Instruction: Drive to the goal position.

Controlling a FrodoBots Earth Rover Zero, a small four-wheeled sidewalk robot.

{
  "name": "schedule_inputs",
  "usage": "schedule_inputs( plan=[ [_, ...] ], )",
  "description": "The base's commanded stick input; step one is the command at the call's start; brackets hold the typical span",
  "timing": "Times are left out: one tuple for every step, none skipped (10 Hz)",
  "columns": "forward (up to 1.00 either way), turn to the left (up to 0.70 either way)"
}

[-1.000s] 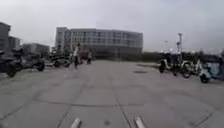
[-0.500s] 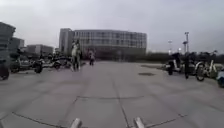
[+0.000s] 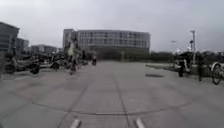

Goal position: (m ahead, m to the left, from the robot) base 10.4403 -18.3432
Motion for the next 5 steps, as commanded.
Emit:
schedule_inputs(
  plan=[
    [1.00,0.06],
    [1.00,0.06],
    [1.00,0.06],
    [1.00,0.06],
    [1.00,0.06]
  ],
)
